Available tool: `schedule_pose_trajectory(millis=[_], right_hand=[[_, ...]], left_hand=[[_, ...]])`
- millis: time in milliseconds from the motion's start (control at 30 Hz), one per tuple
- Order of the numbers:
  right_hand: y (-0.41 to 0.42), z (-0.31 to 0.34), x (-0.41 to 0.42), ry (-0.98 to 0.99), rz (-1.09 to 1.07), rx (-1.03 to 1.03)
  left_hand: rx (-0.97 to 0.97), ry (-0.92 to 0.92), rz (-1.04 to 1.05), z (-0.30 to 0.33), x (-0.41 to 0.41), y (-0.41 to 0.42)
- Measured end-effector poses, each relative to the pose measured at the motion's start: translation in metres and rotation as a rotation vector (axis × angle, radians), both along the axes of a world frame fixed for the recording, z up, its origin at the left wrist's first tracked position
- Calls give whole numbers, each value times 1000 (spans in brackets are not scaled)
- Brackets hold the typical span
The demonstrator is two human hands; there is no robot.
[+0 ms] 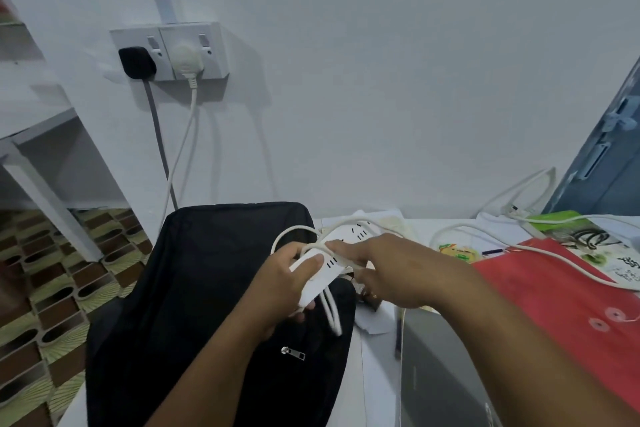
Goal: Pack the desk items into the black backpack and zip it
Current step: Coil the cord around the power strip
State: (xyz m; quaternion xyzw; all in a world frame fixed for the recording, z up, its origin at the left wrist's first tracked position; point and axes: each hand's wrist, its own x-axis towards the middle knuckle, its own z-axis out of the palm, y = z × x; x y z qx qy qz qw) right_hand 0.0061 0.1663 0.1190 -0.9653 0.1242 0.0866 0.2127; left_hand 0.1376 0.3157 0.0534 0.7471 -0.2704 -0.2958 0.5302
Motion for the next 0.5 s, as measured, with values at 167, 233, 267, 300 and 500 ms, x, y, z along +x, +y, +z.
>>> schedule_pose_trajectory(millis=[167,233,267,300,500], right_hand=[[-6,-10,-4,-162,-30,340],[-6,-14,-4,-270,-93,702],[-3,-16,-3,-302,-112,828],[4,-17,-3,-314,-106,905],[51,-26,4,-185,38,687]], left_hand=[[-76,204,-105,8,7,10],[-125,282,-81,13,10,12],[-137,322,-59,14,10,12],[-151,377,-33,16,8,9],[-314,506,68,24,-3,-8]])
